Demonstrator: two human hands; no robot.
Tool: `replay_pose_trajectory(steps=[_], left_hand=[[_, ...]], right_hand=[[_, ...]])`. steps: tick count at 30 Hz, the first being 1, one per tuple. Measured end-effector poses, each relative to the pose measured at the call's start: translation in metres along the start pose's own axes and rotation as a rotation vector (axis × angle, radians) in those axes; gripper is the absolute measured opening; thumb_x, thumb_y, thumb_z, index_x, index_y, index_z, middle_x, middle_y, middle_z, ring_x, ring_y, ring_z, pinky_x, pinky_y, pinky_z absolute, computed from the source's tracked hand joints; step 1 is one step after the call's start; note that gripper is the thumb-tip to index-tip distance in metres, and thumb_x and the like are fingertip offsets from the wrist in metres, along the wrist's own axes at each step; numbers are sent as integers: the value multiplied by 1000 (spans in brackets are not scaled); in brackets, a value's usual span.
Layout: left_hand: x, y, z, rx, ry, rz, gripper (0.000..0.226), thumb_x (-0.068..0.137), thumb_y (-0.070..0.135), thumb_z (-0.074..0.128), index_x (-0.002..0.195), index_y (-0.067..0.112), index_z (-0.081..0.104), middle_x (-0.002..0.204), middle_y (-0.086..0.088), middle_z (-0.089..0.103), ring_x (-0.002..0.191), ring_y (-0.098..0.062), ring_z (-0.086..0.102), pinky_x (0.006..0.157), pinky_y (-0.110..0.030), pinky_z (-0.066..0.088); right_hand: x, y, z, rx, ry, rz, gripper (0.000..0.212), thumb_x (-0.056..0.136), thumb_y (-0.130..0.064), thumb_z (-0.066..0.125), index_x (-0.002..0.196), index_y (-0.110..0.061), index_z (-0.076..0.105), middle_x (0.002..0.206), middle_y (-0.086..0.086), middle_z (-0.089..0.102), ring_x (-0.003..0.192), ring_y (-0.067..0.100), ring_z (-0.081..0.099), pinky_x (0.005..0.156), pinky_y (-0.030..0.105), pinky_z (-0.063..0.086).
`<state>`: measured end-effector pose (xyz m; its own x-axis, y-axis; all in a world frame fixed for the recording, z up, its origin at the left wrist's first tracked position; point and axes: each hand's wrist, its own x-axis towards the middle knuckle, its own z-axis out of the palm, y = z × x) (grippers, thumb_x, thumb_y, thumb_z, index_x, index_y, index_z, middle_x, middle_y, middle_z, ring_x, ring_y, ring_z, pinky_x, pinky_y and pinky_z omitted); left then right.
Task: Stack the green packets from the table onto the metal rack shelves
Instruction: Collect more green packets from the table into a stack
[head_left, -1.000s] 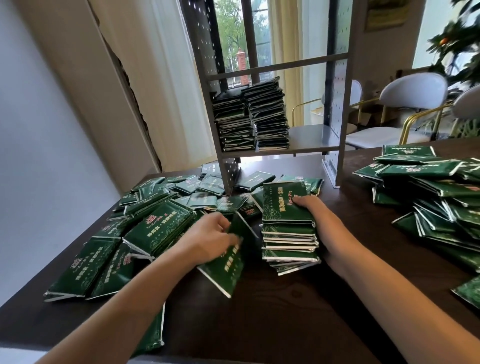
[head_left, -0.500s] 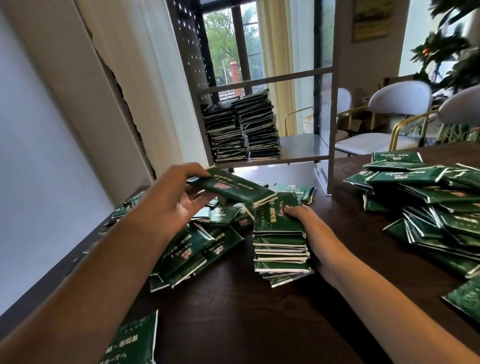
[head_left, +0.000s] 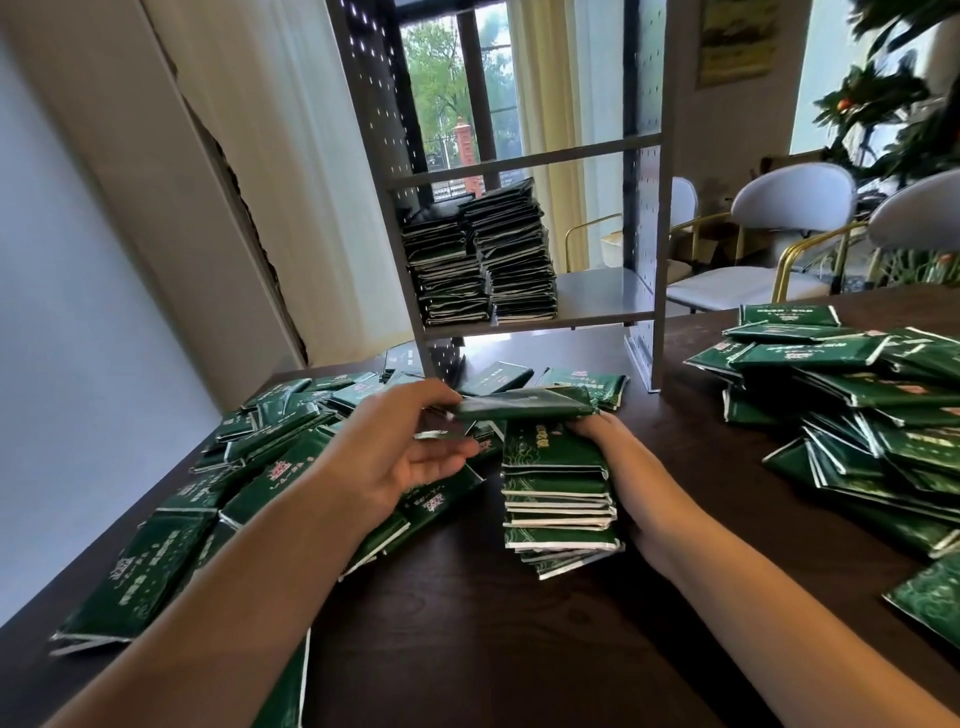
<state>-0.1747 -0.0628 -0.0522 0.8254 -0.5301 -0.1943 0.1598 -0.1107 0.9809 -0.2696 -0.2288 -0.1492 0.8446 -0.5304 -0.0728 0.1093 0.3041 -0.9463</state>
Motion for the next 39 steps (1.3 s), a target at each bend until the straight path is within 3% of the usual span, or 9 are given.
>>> replay_pose_trajectory(steps=[4,11,16,20,25,28,32,36,39], left_hand=[[-10,-14,10,163,-19,46,12,97,16,61,107,11,65,95,-12,76,69,-27,74,52,-26,56],[-20,-27,9,241,151,395,23,88,21,75,106,22,60,81,4,76,66,-16,74,50,-23,56],[-37,-38,11,505,101,492,27,74,60,71,93,41,63,81,15,73,66,-11,72,71,-43,61],[-48,-42,13,555,-11,593,18,81,55,64,94,43,66,73,2,69,62,-26,66,65,-47,58],[-38,-37,5,650,4,744,12,87,46,66,89,35,71,58,-2,56,48,-15,49,53,-26,44],[-27,-34,3,640,71,701,27,85,57,59,101,38,70,76,12,63,67,-4,59,63,-20,45],[-6,-34,7,695,-75,402,56,89,67,53,141,48,46,136,23,55,124,2,52,109,-35,43],[-4,-35,17,778,-187,363,48,96,55,54,142,45,45,137,21,49,120,4,47,92,-17,39],[-3,-35,20,788,-174,401,42,97,47,55,139,43,48,136,20,50,117,3,51,95,-20,44]], right_hand=[[-1,-1,3,10,-4,-1,26,97,-35,57,119,-23,63,96,10,78,88,31,76,88,47,57],[0,0,1,-1,12,11,26,94,-38,61,114,-21,61,78,4,74,74,28,72,74,40,53],[-1,-1,1,11,-9,-12,18,98,-33,54,110,-22,62,77,2,75,74,22,73,75,38,54],[-3,-1,2,-18,-1,-38,22,100,-32,53,114,-20,64,85,3,77,81,22,75,85,43,54],[-3,-1,2,-30,3,-31,26,99,-36,53,117,-21,64,88,3,78,85,23,75,92,46,53],[-2,-1,1,-35,3,-18,27,99,-38,54,119,-22,62,83,-1,77,83,20,75,84,41,54],[-4,-2,3,-32,7,-9,33,99,-41,52,119,-18,66,88,4,78,84,24,75,82,41,55],[-5,-4,2,52,-31,44,50,94,-59,53,116,-19,74,107,16,76,100,37,72,97,51,53],[-5,-5,2,67,-56,22,44,90,-47,64,125,-20,63,104,13,76,94,33,74,89,47,57]])
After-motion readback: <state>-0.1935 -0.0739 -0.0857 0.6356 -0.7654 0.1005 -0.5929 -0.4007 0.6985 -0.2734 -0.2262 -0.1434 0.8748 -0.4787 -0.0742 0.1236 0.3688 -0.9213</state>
